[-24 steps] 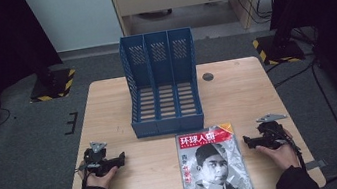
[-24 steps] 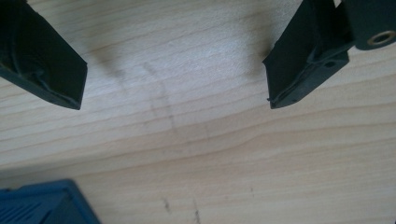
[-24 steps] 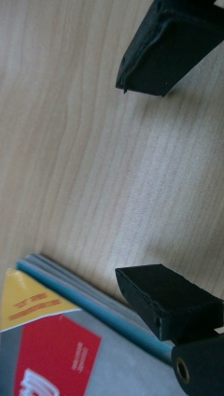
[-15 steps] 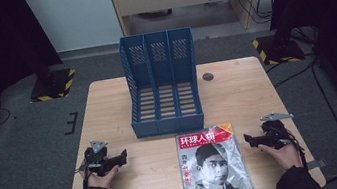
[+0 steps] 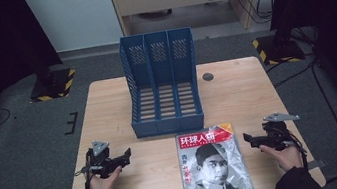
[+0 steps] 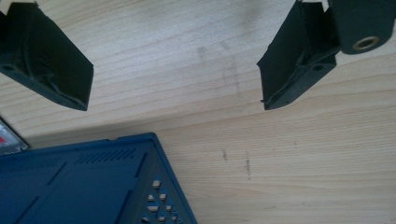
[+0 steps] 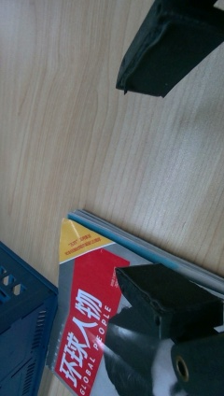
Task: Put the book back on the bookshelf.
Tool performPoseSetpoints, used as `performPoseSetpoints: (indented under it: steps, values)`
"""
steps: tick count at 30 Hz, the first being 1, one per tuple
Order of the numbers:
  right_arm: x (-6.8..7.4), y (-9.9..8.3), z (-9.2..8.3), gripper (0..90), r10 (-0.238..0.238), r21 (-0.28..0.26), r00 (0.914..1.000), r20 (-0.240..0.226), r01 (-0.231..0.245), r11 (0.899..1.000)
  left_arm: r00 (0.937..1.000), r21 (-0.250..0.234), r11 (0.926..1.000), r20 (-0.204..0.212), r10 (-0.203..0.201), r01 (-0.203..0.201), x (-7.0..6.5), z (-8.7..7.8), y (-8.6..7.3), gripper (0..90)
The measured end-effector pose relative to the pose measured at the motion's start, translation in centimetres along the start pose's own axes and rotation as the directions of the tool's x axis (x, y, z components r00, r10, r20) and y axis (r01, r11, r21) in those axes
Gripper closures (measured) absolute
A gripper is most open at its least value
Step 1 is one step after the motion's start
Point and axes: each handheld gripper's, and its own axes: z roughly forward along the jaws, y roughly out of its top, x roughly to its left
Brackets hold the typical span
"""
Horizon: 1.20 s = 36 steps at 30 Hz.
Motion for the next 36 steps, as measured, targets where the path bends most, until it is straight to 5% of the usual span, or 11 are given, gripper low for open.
performPoseSetpoints:
  steps: [10,22,36]
  values:
    - [1.4,0.1,-0.3,20.0,0.0,-0.03,0.9983,-0.058,-0.001,1.0,0.9969,-0.024,0.9976,0.044,0.066,-0.065,-2.5,-0.2,0.4,19.8]
    - [2.2,0.1,-0.1,25.4,-0.011,-0.027,0.9957,-0.092,0.008,1.0,0.9902,-0.024,0.9951,0.1,0.098,-0.096,-4.9,0.1,0.4,24.4]
    - [3.5,-0.6,0.3,28.4,-0.043,-0.01,0.9931,-0.109,0.043,0.999,0.9756,-0.021,0.9873,0.152,0.159,-0.157,-8.4,1.4,0.4,28.4]
